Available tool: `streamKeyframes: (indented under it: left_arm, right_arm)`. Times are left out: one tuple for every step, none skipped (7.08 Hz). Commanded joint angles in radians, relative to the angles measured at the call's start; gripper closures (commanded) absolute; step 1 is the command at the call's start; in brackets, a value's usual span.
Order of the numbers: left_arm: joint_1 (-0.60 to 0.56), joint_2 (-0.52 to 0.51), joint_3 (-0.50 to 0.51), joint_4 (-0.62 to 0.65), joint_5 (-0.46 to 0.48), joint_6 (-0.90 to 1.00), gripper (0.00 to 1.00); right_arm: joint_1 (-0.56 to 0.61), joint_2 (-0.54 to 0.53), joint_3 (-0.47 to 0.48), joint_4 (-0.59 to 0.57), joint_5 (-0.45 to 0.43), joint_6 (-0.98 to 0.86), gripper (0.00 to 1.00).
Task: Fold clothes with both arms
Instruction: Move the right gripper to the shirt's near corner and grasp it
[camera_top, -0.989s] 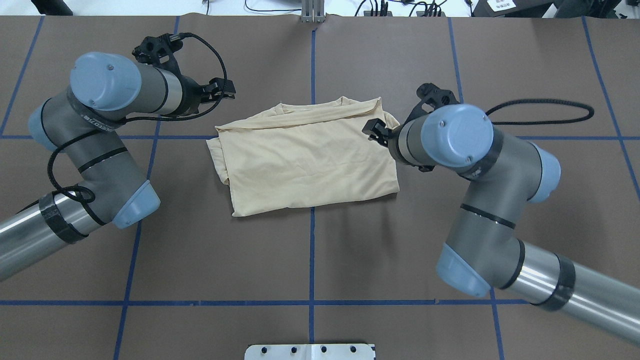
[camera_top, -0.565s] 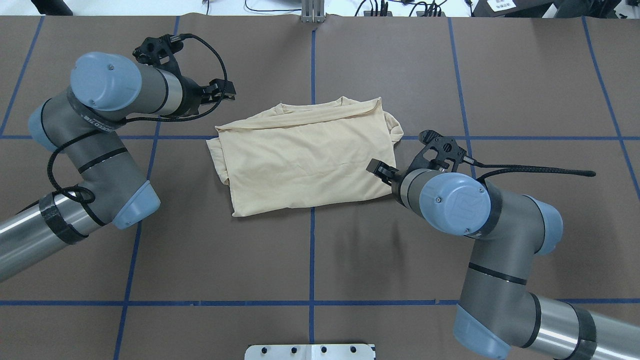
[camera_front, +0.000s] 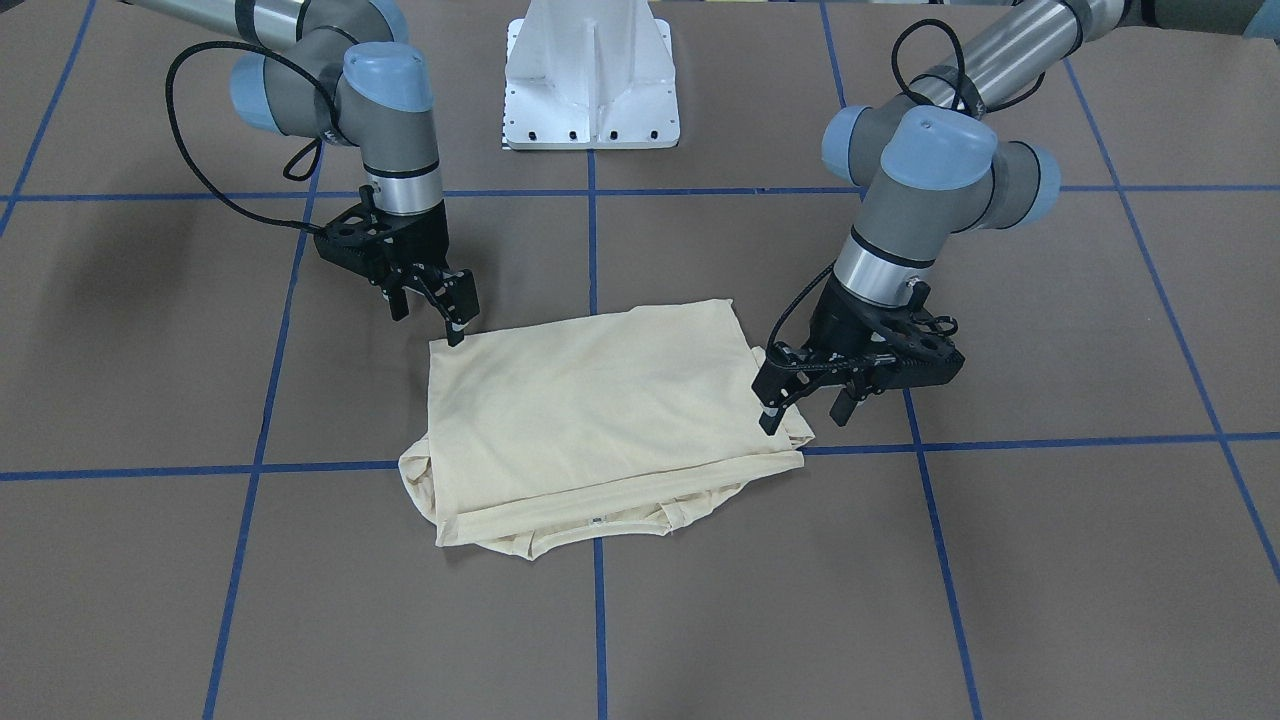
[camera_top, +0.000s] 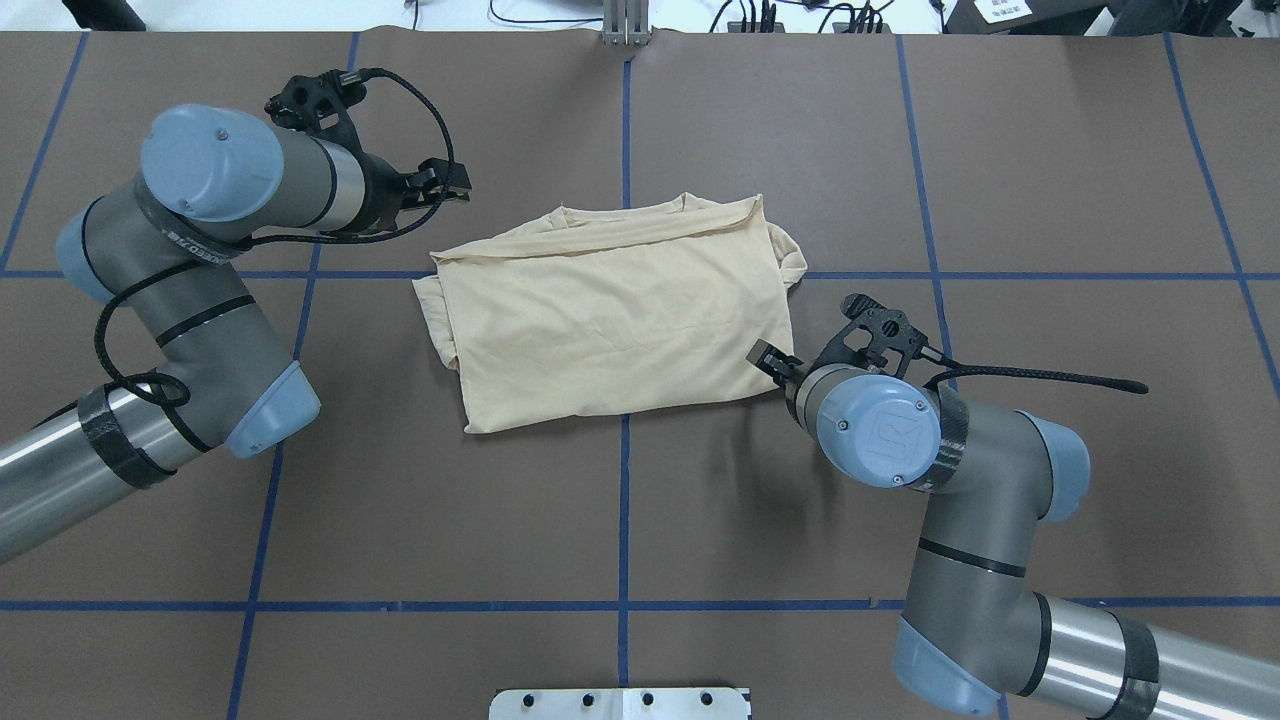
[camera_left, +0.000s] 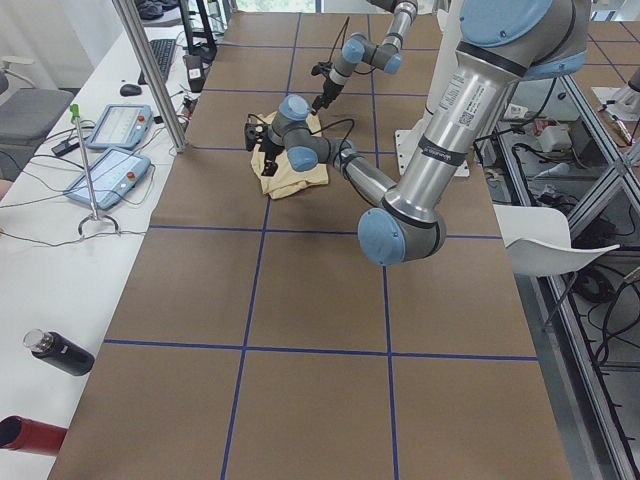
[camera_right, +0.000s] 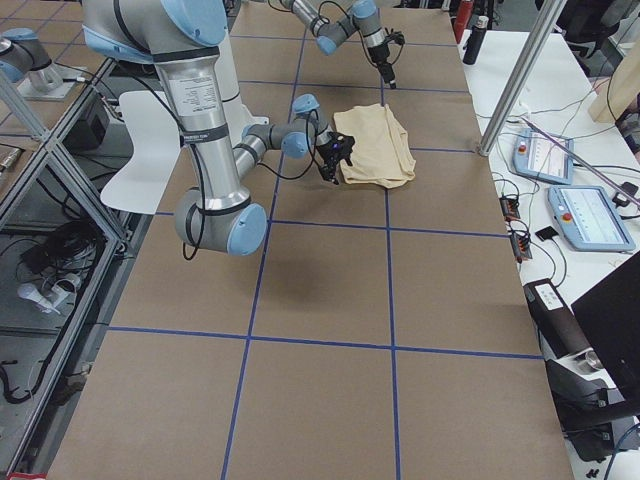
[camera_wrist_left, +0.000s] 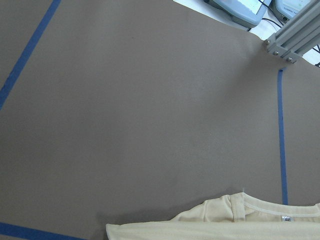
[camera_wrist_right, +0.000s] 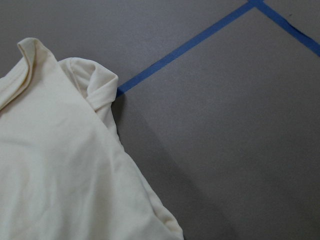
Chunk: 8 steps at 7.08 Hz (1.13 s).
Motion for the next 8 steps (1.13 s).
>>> streamKeyframes:
  left_arm:
    - [-0.002, 0.003, 0.006, 0.0, 0.0, 0.003, 0.0]
    - [-0.002, 0.003, 0.006, 0.0, 0.0, 0.001, 0.0]
    - [-0.002, 0.003, 0.006, 0.0, 0.0, 0.003, 0.0]
    - [-0.002, 0.003, 0.005, 0.0, 0.002, 0.003, 0.0]
    - [-0.002, 0.005, 0.006, 0.0, 0.002, 0.003, 0.0]
    - [-0.003, 0.008, 0.006, 0.0, 0.002, 0.003, 0.0]
    - [-0.003, 0.012, 0.005, 0.0, 0.002, 0.004, 0.0]
    - [-0.003, 0.013, 0.003, 0.0, 0.003, 0.003, 0.0]
  right_arm:
    - [-0.001, 0.002, -0.008, 0.001, 0.051, 0.04, 0.15]
    - [-0.001, 0.004, -0.008, 0.001, 0.051, 0.042, 0.31]
    - [-0.001, 0.002, -0.011, 0.001, 0.051, 0.042, 0.43]
    - [-0.001, 0.002, -0.015, 0.001, 0.051, 0.042, 0.53]
    - [-0.001, 0.004, -0.018, -0.001, 0.051, 0.043, 0.63]
    - [0.004, 0.004, -0.017, 0.001, 0.051, 0.043, 0.93]
    - [0.01, 0.004, -0.012, 0.001, 0.052, 0.042, 1.0]
    - [0.018, 0.007, -0.011, 0.001, 0.054, 0.043, 1.0]
